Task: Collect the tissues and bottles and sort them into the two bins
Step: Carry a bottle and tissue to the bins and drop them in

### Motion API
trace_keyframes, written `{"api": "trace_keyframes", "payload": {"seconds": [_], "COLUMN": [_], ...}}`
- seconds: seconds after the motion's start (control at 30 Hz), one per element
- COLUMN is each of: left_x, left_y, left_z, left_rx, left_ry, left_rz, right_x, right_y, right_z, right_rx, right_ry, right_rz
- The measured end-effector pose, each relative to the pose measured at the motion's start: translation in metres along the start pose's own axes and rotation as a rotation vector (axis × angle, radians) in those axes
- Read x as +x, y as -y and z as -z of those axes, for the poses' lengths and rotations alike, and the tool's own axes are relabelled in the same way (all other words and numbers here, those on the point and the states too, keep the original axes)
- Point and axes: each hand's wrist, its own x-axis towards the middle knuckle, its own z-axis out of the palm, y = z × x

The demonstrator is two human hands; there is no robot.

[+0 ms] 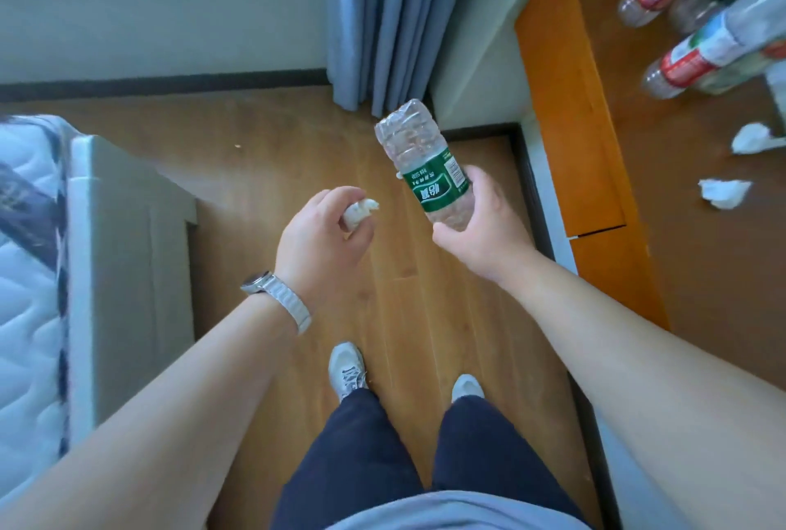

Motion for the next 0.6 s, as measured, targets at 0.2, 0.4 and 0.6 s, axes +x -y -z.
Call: {"api": "trace_keyframes", "payload": {"seconds": [0.2, 0.4, 0.6], "left_x": [-0.008, -0.020, -0.038], "left_y": [-0.010, -0.013, -0.028], "left_z": [0.065, 0.100, 0.125], "left_rx": [0.007, -0.003, 0.030], "left_ry": [-0.165, -0.334, -0.570], "left_rz": [0.058, 0.228, 0.421], "right_x": [0.008, 0.033, 0.068], "right_y": [0.068, 0.109, 0.151], "right_z": [0.012, 0.005, -0.014], "right_rx": [-0.025, -0.020, -0.056], "right_ry": [0.082, 0.205, 0.452], "right_rz": [0.173, 0.340, 0.587]}}
